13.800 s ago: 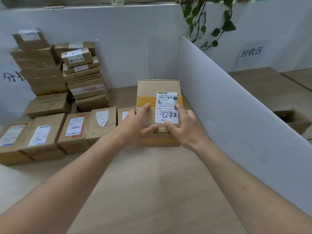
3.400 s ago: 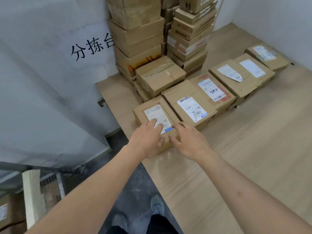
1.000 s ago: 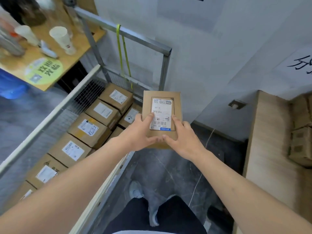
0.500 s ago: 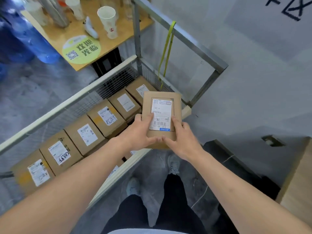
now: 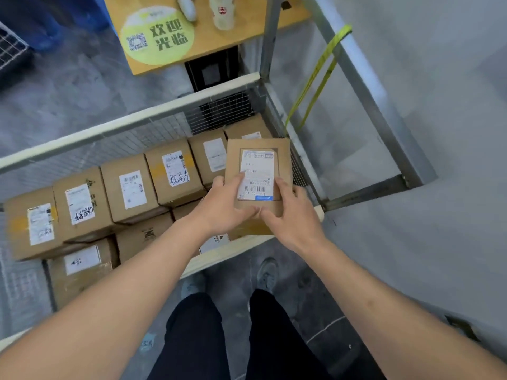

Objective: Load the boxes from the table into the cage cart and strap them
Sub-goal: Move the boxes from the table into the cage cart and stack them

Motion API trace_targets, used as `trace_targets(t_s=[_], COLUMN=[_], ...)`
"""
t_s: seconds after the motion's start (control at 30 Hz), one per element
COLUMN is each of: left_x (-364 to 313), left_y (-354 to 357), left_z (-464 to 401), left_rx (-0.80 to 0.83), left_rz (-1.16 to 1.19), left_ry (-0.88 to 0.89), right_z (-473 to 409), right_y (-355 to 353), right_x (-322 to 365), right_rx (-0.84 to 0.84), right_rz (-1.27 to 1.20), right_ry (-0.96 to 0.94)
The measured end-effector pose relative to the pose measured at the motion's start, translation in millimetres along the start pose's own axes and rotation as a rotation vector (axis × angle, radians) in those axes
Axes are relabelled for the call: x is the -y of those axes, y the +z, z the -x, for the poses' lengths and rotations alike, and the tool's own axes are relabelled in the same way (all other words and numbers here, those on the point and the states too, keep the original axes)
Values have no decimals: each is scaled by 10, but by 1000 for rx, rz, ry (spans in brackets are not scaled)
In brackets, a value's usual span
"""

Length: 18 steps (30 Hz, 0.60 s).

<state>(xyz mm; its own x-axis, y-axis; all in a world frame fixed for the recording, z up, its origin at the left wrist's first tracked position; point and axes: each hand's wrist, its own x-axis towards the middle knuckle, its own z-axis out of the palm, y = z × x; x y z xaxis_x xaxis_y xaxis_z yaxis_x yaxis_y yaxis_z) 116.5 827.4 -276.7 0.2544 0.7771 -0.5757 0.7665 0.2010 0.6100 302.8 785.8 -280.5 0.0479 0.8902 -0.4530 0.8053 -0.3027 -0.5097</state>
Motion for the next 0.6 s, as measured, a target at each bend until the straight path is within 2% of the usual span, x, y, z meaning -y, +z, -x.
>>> trace_targets(t_s=[0.23, 0.6], left_x=[238, 755], left_y=[121, 564], left_z=[-581, -1517], left_rx=[-26, 126], left_rz=[91, 158], left_ry=[-86, -130], right_z=[-703, -1583], right_y=[66, 519], right_x=[-116, -438], right_rx=[42, 154], right_rz=[55, 156], right_ry=[-17, 133])
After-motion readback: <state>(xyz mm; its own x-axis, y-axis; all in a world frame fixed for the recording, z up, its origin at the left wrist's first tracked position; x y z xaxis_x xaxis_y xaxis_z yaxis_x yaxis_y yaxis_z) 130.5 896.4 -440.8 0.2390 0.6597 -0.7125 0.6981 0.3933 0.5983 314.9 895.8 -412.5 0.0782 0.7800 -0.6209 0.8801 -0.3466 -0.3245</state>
